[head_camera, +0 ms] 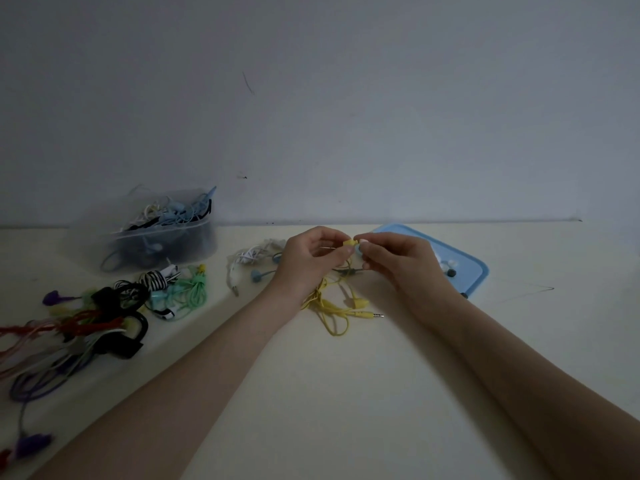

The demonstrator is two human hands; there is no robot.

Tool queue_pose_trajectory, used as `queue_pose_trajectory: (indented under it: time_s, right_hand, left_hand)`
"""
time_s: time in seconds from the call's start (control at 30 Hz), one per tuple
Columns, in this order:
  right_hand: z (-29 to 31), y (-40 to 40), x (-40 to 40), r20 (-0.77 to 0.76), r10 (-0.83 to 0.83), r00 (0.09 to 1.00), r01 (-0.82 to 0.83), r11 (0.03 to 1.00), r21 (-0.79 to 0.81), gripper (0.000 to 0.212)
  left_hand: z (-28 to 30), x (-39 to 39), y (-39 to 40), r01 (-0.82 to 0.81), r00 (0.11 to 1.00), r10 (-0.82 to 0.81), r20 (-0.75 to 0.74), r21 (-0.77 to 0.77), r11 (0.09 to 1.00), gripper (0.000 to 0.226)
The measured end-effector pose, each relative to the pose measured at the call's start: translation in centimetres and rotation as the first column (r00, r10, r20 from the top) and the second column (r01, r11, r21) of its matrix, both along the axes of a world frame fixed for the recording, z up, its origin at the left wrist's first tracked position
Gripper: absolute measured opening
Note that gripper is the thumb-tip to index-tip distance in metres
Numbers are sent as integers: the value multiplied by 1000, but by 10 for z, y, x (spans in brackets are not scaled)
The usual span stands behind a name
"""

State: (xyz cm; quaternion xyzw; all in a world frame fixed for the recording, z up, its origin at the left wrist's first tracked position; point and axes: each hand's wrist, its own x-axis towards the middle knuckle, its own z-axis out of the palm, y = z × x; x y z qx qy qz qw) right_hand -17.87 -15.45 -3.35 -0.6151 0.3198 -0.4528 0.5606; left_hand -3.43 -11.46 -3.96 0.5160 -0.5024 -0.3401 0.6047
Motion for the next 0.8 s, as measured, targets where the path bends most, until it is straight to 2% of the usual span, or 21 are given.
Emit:
queue_pose_trajectory:
  time_s: [0.33, 0.73, 0.8]
  right_hand:
    - [1, -1, -2, 271, 30, 962, -94, 970, 226, 9]
    - [7, 3, -3, 247, 68, 967, -135, 954, 268, 12]
    - [14, 3, -4, 208, 73, 975, -122, 965, 234, 13]
  left_hand:
    - [-2, -1, -1, 10, 1000, -10, -7, 1, 1000, 13]
    - [5, -2, 7, 51, 999, -51, 2, -55, 997, 16]
    - [7, -4, 8, 55, 998, -55, -4, -75, 996, 16]
